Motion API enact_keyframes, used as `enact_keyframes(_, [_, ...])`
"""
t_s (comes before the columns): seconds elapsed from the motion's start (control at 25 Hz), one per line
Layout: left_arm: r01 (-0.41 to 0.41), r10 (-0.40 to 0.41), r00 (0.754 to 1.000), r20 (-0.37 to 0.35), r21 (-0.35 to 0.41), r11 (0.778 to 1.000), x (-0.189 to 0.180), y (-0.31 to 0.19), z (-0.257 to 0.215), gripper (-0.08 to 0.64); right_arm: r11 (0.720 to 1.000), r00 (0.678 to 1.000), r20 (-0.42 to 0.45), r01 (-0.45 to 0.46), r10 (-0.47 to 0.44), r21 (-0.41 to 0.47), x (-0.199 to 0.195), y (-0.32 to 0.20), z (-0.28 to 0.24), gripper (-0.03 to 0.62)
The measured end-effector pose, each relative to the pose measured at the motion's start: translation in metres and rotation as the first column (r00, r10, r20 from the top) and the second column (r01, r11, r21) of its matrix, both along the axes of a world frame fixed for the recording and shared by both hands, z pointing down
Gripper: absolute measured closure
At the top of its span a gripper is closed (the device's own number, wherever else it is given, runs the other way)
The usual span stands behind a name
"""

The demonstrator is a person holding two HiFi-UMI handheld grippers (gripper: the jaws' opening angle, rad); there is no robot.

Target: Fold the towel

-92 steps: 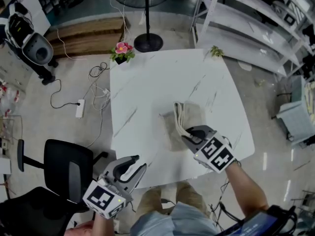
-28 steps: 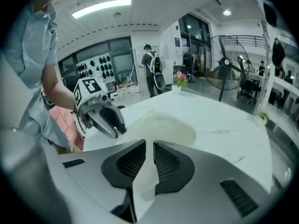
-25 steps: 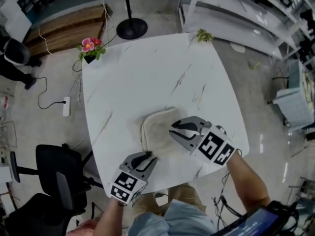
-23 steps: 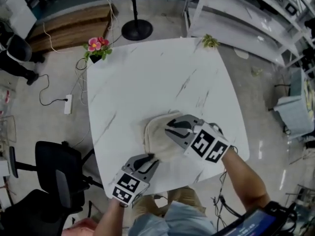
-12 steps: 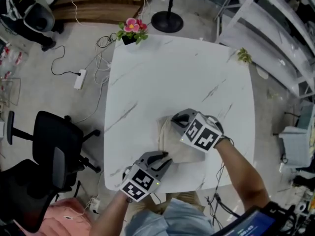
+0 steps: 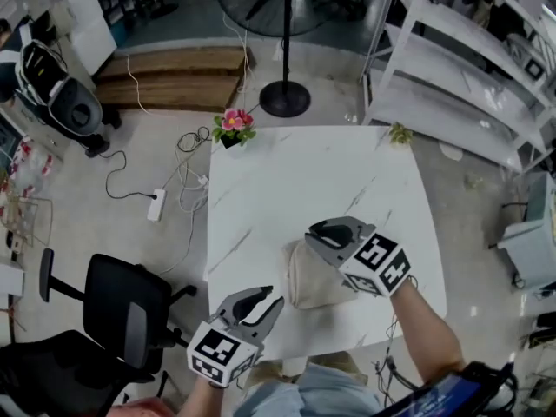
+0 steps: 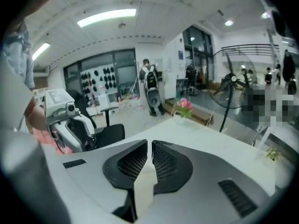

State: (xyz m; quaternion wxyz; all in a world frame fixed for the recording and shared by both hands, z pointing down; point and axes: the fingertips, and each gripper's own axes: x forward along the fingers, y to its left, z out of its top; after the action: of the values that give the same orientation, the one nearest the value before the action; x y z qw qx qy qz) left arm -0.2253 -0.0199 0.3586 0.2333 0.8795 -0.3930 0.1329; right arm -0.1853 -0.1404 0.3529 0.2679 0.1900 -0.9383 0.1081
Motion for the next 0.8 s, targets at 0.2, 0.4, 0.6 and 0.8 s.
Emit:
enact_keyframes(0.2, [0.3, -0.296, 0.953, -0.062, 0.294, 0.907, -0.051, -0.043, -0.119, 0.501, 0.949, 0.93, 0.283, -0.284, 0.236, 0.14, -0.009, 0.021, -0.103, 0.551])
enact_keyframes(0.4, [0.355, -0.376, 0.925, -0.06, 0.495, 0.793, -0.069, -0.043, -0.19, 0.517, 0.85, 0.873, 0.373, -0.435, 0.316, 0.298, -0.009, 0.053, -0.154, 0.577])
enact_keyframes(0.6, [0.324, -0.366, 0.93, -0.038, 0.556, 0.766, -0.066, -0.025, -0.202, 0.543, 0.76, 0.83, 0.398, -0.534, 0.39, 0.371, 0.006, 0.075, -0.163, 0.578])
enact_keyframes(0.8, [0.3, -0.343, 0.939, -0.038, 0.578, 0.759, -0.065, -0.013, -0.206, 0.548, 0.711, 0.802, 0.422, -0.582, 0.422, 0.395, 0.012, 0.087, -0.17, 0.578])
